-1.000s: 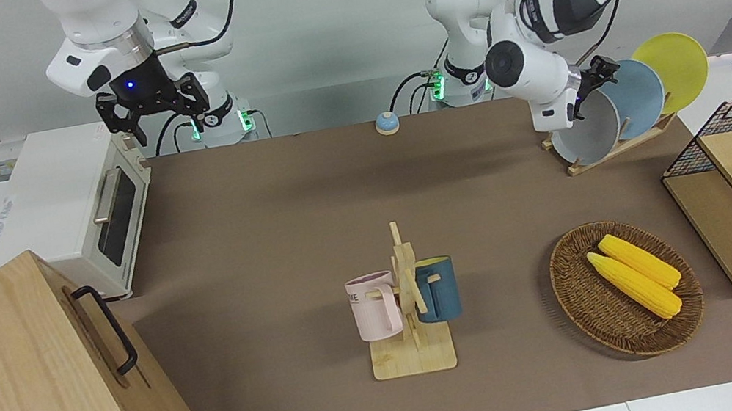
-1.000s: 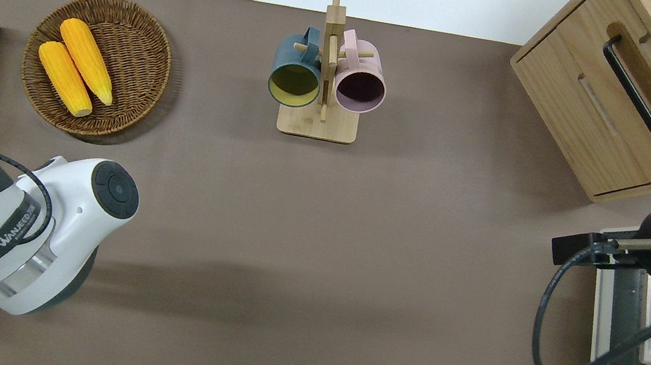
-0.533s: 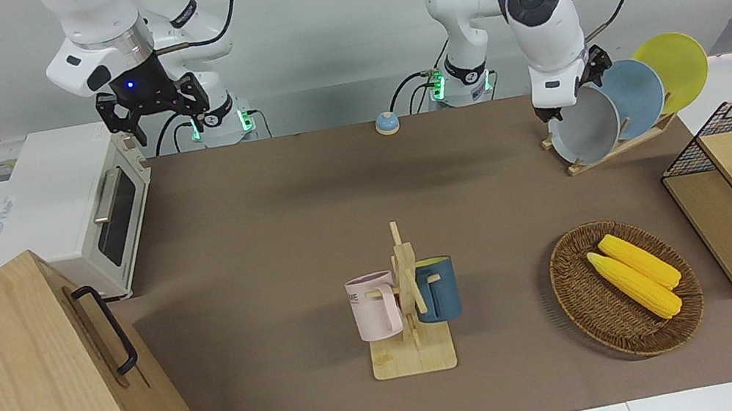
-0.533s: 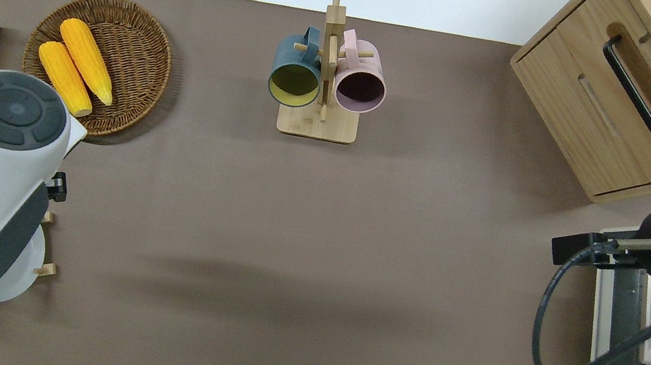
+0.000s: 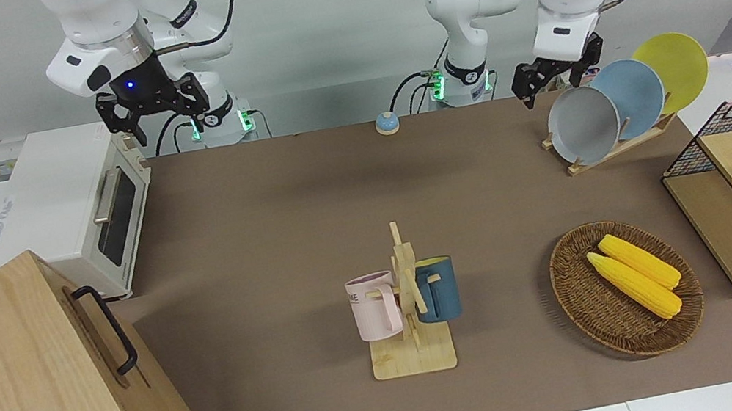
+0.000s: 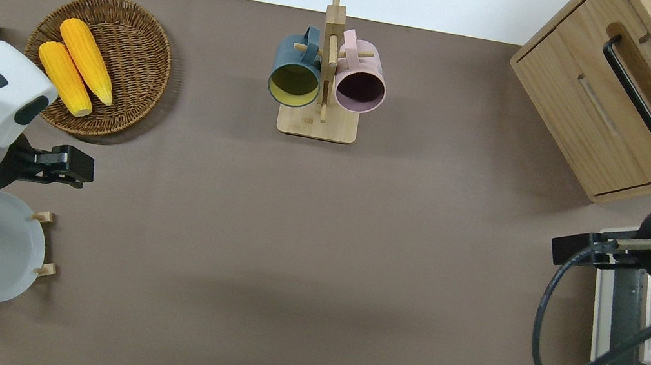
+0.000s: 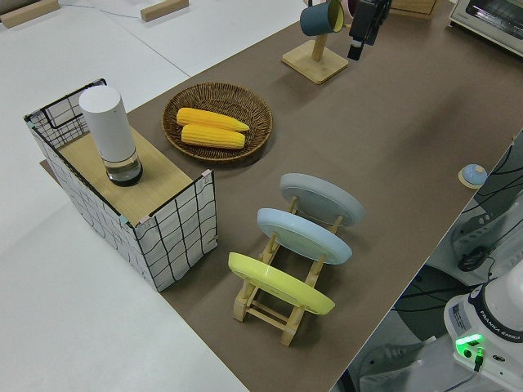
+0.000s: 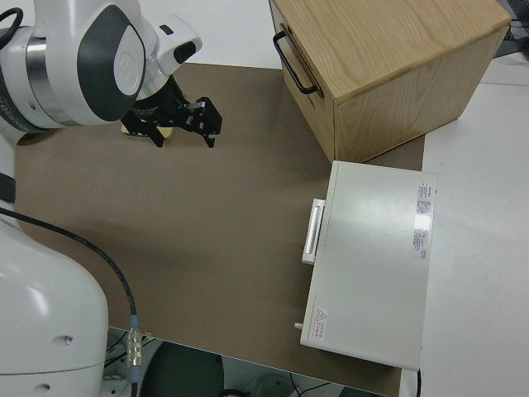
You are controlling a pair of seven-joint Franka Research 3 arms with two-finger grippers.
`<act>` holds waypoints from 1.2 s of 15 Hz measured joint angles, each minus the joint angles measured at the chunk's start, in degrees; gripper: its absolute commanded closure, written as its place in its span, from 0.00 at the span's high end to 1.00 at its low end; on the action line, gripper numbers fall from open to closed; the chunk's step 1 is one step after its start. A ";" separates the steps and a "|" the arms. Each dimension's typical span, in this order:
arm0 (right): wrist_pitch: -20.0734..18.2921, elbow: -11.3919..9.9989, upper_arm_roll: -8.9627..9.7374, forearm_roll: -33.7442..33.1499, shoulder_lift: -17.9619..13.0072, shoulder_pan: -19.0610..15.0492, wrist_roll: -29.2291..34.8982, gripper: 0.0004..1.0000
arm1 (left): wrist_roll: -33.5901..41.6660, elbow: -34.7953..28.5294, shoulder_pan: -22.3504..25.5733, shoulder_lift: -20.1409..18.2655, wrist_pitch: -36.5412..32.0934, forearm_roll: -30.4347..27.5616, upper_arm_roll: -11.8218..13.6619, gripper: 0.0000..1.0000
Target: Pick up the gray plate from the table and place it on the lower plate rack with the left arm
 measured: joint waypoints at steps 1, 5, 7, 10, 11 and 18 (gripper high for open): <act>0.00 0.00 0.00 0.00 0.00 0.00 0.00 0.99 | 1.80 0.76 0.55 -0.03 0.00 -2.23 0.09 0.99; 0.00 0.00 0.00 0.00 0.00 0.00 0.00 0.99 | 11.85 1.84 1.83 -0.03 0.00 -6.84 1.05 0.99; 0.00 0.00 0.00 0.00 0.00 0.00 0.00 0.99 | 13.91 2.10 1.98 -0.04 0.00 -7.20 1.12 0.99; 0.00 0.00 0.00 0.00 0.00 0.00 0.00 0.99 | 14.68 2.39 1.98 -0.14 0.00 -7.25 1.10 1.00; 0.00 0.00 0.00 0.00 0.00 0.00 0.00 0.99 | 14.78 2.47 1.98 -0.25 0.00 -7.25 1.10 1.00; 0.00 0.00 0.00 0.00 0.00 0.00 0.00 0.99 | 14.40 2.56 1.96 -0.55 -0.42 -7.25 0.78 1.00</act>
